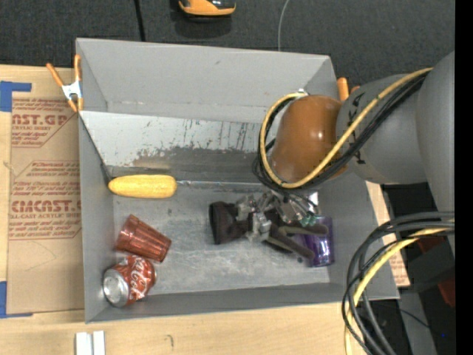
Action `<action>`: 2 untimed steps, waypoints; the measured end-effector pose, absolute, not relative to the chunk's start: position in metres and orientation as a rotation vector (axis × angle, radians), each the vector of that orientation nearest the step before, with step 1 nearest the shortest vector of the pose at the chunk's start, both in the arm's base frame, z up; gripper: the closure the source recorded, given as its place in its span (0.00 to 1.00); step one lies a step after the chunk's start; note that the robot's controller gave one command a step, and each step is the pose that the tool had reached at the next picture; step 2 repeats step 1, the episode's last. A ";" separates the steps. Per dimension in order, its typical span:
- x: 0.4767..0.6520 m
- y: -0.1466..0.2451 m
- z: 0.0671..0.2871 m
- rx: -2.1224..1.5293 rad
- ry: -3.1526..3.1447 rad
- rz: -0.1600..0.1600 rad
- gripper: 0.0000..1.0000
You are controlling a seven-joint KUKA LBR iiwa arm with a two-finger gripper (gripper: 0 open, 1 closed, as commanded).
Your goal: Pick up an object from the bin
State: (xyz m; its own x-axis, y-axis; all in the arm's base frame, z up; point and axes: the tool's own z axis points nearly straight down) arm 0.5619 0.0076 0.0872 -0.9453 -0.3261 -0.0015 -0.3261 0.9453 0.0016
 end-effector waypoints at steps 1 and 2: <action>0.547 -0.021 0.279 -0.540 3.096 0.001 1.00; 0.547 -0.021 0.279 -0.540 3.096 0.001 1.00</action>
Offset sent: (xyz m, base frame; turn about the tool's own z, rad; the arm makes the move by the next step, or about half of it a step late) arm 0.0000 0.0000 0.0000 0.0000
